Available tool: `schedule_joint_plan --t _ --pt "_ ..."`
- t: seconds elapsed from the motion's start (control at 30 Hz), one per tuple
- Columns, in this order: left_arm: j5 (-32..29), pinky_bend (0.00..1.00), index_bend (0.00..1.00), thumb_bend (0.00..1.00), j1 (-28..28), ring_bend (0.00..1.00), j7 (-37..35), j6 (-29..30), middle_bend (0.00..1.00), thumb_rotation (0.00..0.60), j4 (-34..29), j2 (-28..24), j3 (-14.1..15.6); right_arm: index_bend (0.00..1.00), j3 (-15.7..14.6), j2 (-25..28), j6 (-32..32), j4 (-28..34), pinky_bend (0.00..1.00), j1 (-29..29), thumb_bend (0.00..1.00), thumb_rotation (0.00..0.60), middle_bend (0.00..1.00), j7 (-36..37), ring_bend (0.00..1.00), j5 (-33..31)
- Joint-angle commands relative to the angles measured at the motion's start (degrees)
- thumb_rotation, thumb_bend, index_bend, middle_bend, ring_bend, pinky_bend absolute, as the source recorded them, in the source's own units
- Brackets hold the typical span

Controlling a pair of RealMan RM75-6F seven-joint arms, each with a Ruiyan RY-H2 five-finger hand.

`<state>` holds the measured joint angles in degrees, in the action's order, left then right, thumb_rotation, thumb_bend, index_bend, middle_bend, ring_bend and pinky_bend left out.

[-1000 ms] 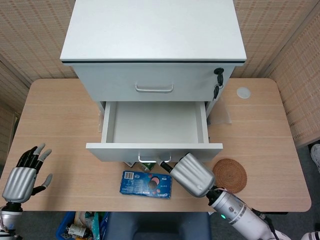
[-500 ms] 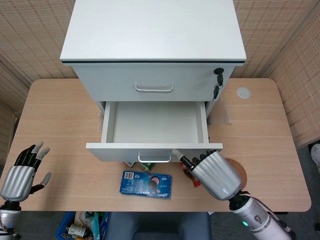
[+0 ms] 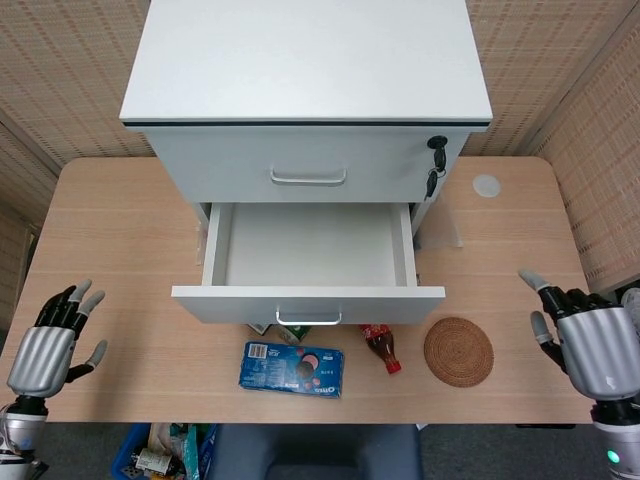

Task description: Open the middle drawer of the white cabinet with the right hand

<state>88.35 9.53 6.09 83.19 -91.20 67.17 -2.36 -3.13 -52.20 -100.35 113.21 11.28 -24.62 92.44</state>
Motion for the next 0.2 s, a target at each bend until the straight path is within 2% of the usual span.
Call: schedule_joint_plan --t 0.03,0.2 --pt "0.16 0.11 0.12 0.36 0.12 0.04 0.79 0.24 0.04 0.6 -0.43 0.5 -0.13 0.19 -0.42 -4.41 0.79 -9.59 0.5 -4.16 0.35 0.6 0.33 7.18 0.32 -5.16" --pt "0.82 0.11 0.12 0.36 0.06 0.04 1.65 1.11 0.04 0.6 -0.69 1.27 -0.18 0.17 -0.29 -7.63 3.43 -15.46 0.44 -5.18 0.33 0.6 0.26 11.4 0.25 -5.99"
